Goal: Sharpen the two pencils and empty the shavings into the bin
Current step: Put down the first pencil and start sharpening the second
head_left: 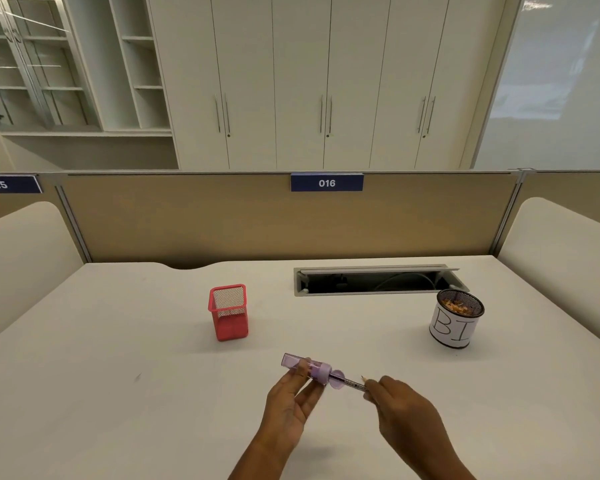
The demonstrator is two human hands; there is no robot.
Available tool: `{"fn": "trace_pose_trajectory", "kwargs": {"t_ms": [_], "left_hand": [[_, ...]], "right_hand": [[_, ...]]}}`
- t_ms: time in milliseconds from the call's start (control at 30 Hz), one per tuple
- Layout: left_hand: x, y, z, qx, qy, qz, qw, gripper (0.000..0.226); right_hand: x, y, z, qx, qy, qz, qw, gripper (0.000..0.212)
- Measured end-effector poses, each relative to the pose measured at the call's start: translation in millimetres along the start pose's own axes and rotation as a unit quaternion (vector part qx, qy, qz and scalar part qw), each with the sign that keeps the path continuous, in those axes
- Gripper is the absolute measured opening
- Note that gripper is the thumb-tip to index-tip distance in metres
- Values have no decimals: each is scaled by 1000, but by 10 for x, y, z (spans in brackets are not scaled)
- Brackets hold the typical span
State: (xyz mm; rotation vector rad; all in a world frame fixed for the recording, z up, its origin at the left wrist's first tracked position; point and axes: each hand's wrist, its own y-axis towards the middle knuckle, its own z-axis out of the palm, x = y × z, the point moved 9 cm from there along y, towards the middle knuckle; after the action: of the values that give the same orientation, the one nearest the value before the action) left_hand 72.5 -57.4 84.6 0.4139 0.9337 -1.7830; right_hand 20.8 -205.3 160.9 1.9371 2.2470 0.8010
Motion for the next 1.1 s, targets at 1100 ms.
{"fn": "trace_pose_trajectory", "kwargs": {"t_ms": [1100], "left_hand": [[-39, -92, 64, -3, 26, -22, 999, 13]], "right_hand": [[26, -343, 573, 333, 563, 422, 628, 25]]}}
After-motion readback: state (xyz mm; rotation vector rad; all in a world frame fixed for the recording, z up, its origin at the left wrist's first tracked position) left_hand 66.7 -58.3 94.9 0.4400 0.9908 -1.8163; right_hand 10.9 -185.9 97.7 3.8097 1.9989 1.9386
